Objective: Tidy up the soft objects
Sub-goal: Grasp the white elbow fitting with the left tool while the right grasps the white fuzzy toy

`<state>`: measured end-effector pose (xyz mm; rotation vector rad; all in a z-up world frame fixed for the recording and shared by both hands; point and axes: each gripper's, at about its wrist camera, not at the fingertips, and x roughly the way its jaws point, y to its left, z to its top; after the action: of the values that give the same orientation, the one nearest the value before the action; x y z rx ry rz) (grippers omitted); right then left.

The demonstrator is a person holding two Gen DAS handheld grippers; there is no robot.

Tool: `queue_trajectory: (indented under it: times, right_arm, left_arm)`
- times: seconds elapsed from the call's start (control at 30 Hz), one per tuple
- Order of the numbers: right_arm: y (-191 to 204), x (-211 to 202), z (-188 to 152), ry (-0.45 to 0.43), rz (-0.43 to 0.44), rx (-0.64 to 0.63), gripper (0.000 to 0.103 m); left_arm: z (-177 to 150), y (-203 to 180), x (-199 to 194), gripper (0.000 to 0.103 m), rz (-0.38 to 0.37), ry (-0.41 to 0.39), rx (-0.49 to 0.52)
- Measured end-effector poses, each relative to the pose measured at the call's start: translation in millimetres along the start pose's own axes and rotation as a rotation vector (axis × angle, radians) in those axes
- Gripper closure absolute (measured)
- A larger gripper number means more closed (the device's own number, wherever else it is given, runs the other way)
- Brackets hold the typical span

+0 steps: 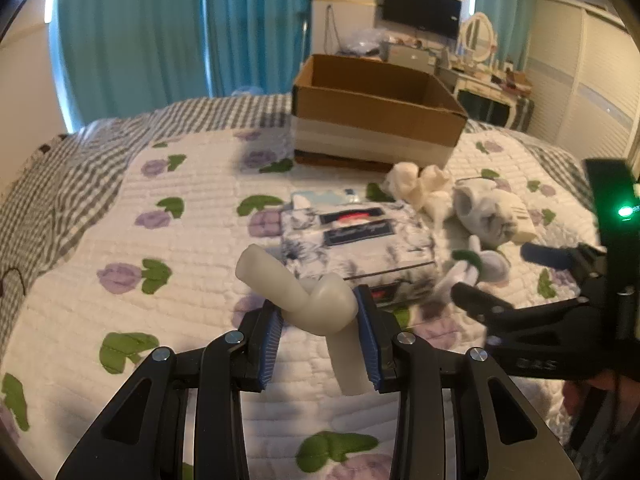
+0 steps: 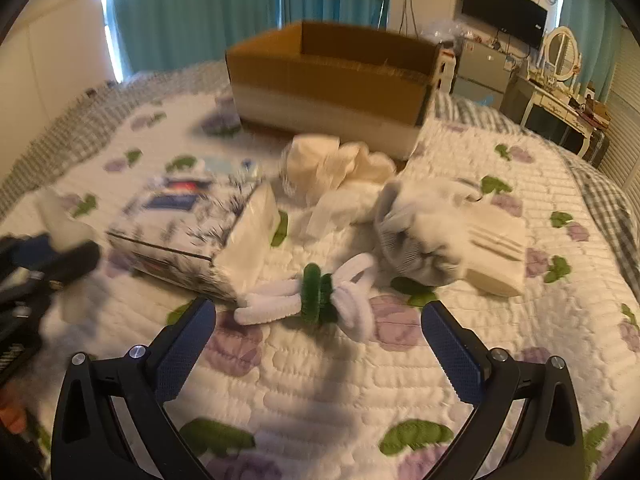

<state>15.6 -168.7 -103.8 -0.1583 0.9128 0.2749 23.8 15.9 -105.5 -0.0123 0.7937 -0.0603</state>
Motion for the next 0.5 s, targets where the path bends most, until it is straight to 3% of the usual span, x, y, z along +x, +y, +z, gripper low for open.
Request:
queue_trajectory:
  times: [0.1, 0.2, 0.27, 0.37, 0.5]
  right_arm:
    - [2.0, 20.9, 0.0, 0.039, -0.012, 0.006, 0.002]
    - [-0.4, 31.3, 0.1, 0.048, 0.012, 0.029, 0.012]
    - [-1.1, 36.3, 0.0, 0.053, 0.017, 0.025, 0.036]
    - [-1.0, 39.4, -1.5, 0.065, 0.071, 0.038, 0.041]
    - [0.5, 27.4, -6.4, 0.037, 0.079, 0.026, 0.044]
  left_arm:
    - [-3.0, 1.5, 6.2, 0.069, -0.007, 0.011, 0.0]
    - [-6.6, 2.2, 9.5, 0.068, -0.014, 0.025, 0.0]
    - [-7.3, 1.9, 11.0, 0.068, -0.012, 0.03, 0.002]
    - [-7.2, 1.6, 7.9, 0.068, -0.008, 0.023, 0.002]
    - [-4.0, -1.2, -1.7, 0.068, -0.009, 0.006, 0.004]
